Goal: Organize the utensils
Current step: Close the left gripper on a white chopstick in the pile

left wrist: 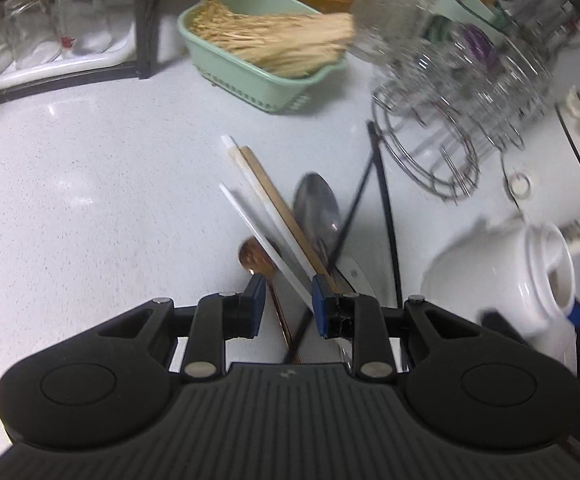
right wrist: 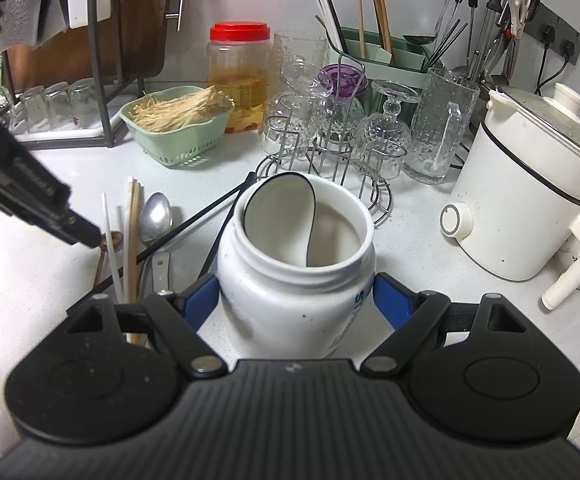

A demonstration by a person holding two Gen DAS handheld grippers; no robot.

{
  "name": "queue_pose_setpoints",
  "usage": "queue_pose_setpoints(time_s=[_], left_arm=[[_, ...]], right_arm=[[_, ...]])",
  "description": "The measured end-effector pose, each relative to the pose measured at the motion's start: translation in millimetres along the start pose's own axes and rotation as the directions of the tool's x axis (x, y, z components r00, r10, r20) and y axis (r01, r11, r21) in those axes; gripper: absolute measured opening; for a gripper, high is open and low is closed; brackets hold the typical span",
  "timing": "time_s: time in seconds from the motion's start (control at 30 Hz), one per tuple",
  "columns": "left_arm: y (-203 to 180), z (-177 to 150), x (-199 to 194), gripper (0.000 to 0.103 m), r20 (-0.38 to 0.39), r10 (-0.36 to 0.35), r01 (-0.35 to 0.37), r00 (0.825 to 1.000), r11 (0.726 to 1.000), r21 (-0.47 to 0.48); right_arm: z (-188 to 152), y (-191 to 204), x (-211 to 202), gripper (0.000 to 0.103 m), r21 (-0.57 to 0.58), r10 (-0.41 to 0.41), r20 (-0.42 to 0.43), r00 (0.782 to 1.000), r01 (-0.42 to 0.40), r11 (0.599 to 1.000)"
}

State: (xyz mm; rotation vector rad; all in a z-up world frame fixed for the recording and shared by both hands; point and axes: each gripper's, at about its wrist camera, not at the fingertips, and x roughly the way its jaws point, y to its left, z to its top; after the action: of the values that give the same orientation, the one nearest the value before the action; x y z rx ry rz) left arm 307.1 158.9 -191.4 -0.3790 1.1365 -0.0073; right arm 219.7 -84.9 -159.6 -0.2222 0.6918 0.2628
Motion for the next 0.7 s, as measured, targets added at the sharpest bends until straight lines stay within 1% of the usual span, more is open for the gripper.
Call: queue_pose_setpoints(time_s=[0.07, 0.2, 0.3, 0.37, 0.43, 0.7], left_arm=[[8.0, 6.4, 7.0, 0.029, 0.002, -0.007, 0.007, 1.000, 0.998, -0.055], [24.3, 17.9, 22.8, 0.029, 0.005, 0.003, -0.002, 1.000, 0.987, -0.160], [31.7, 25.8, 29.5, 0.029, 0.011, -0.001, 0.003, 1.000, 0.977, -0.214], [32.5, 31.5, 33.5, 0.029, 0.015, 0.002, 0.001, 1.000, 0.976, -0.217], [31.1, 35.8, 36.3, 0.029, 0.017, -0.010, 0.014, 1.000, 0.977, -0.215], [20.1, 42.6, 47.0, 0.029, 0.012, 0.043, -0.040, 0.999, 0.985, -0.170]], right_arm=[[-0.3, -0.3, -0.2, 0.086, -0.002, 0.000, 0.001, 1.000, 0.000, 1.000], [-1.8, -1.1, -0.4, 0.086, -0.006, 0.004, 0.010, 1.000, -0.004, 1.000], [-2.2, -1.6, -0.4, 0.086, -0.009, 0.005, 0.014, 1.000, -0.005, 1.000], [-2.0, -1.8, -0.3, 0.086, -0.011, 0.006, 0.014, 1.000, -0.006, 1.000], [-2.4, -2.0, -0.1, 0.086, -0.018, 0.008, 0.017, 1.000, -0.007, 1.000], [-2.0, -3.0, 1.6, 0.086, -0.038, 0.016, 0.022, 1.000, -0.015, 0.999]])
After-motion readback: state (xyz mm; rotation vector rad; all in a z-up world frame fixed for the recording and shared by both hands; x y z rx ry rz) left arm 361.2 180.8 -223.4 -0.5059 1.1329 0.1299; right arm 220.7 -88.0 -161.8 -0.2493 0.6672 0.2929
